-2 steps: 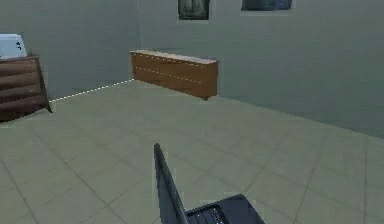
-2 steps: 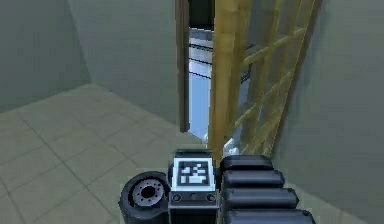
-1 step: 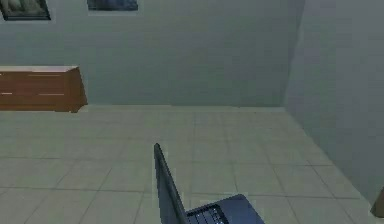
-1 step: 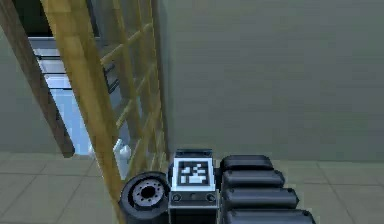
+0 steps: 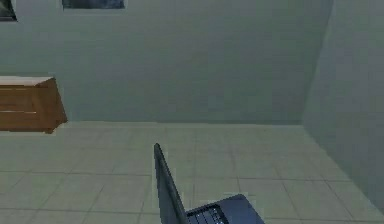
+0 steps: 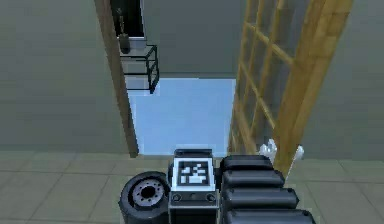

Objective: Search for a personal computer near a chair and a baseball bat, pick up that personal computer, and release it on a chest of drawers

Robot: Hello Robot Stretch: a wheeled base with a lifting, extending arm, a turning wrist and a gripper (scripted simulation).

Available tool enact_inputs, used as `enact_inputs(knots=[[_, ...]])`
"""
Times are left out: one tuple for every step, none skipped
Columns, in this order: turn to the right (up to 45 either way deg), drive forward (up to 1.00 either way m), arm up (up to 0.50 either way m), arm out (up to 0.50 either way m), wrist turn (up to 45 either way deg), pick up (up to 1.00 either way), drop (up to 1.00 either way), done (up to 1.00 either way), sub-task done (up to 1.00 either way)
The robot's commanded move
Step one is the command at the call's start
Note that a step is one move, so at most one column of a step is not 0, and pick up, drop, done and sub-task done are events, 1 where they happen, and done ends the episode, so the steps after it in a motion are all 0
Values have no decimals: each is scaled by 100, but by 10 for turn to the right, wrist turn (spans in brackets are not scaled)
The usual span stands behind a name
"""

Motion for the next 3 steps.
enact_inputs(knots=[[450, 0, 0, 0, 0, 0, 0, 0, 0], [300, 0, 0, 0, 0, 0, 0, 0, 0], [0, 65, 0, 0, 0, 0, 0, 0, 0]])
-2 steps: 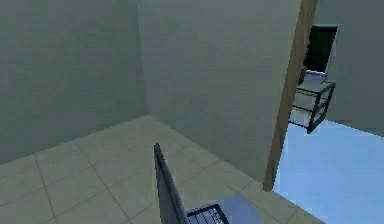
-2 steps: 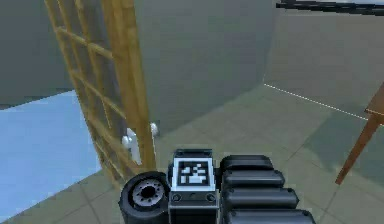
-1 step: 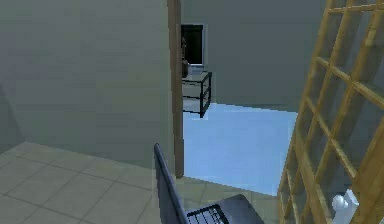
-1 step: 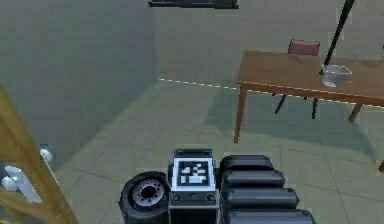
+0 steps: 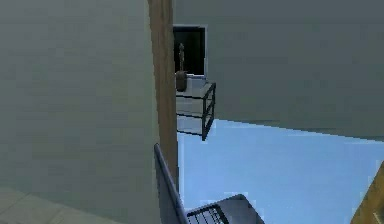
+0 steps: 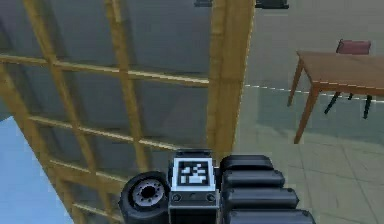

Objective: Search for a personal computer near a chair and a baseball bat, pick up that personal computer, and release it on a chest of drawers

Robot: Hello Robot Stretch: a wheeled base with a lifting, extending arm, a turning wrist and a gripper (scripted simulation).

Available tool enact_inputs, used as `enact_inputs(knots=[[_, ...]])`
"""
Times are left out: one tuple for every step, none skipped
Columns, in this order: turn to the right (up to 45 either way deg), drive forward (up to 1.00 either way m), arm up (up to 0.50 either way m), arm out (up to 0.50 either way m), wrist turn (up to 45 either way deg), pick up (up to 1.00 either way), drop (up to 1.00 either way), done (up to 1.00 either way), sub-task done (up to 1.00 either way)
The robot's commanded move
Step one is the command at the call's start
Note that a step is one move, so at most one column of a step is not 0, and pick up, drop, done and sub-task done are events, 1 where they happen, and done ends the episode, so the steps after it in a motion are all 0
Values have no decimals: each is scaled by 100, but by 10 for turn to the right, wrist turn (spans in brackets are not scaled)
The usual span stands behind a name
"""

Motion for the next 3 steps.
enact_inputs(knots=[[180, 0, 0, 0, 0, 0, 0, 0, 0], [0, 65, 0, 0, 0, 0, 0, 0, 0], [0, 40, 0, 0, 0, 0, 0, 0, 0]])
